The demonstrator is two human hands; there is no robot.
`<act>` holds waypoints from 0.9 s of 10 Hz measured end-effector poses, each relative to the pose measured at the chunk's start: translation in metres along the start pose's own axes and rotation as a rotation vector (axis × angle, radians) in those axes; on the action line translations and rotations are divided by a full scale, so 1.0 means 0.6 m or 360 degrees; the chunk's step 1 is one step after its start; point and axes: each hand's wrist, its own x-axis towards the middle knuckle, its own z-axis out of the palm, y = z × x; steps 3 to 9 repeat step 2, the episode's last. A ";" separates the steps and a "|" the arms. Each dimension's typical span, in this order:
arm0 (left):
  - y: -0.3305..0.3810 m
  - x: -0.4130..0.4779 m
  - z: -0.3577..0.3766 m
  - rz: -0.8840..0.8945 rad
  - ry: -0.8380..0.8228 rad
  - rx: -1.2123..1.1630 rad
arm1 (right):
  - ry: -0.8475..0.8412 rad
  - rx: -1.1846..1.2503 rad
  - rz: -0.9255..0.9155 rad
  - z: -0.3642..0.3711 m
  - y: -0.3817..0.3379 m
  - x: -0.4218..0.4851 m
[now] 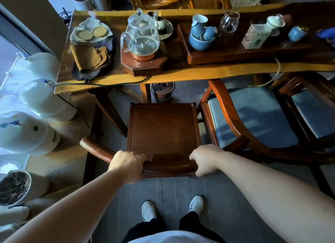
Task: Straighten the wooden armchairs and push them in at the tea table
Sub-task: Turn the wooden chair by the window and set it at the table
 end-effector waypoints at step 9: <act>-0.001 -0.010 0.011 -0.0031 0.0057 -0.0043 | 0.0225 -0.0213 -0.0063 0.010 0.009 -0.012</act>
